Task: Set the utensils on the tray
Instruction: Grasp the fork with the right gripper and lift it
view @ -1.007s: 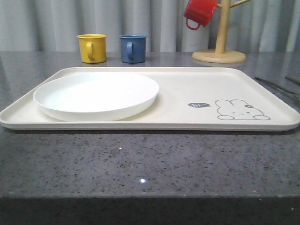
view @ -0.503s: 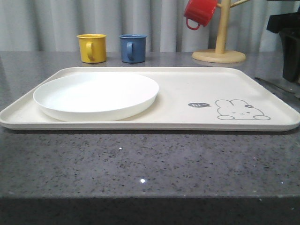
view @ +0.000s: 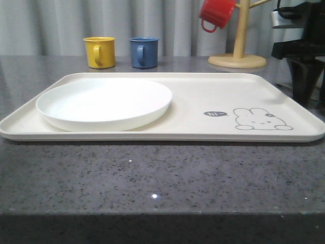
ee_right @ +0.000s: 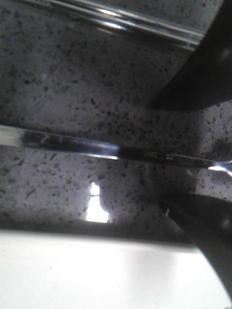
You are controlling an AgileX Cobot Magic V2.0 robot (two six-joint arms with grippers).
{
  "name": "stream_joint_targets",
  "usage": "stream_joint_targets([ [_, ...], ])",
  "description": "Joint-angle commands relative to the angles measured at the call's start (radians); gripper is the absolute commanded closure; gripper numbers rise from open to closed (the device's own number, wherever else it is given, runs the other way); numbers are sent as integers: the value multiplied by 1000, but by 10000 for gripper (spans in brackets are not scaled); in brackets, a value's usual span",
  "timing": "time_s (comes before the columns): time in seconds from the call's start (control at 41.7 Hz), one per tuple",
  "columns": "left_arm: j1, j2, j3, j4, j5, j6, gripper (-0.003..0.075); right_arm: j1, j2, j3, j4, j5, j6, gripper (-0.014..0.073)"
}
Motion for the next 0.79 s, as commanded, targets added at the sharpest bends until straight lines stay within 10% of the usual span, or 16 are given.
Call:
stream_joint_targets([
  [0.0, -6, -7, -25, 0, -58, -10, 319, -2, -41, -30, -7, -2, 0, 330],
  [0.36, -6, -7, -25, 0, -58, -10, 319, -2, -41, -30, 0, 13, 6, 600],
  [0.767, -6, -7, -25, 0, -58, -10, 319, 24, -113, -124, 0, 124, 16, 610],
])
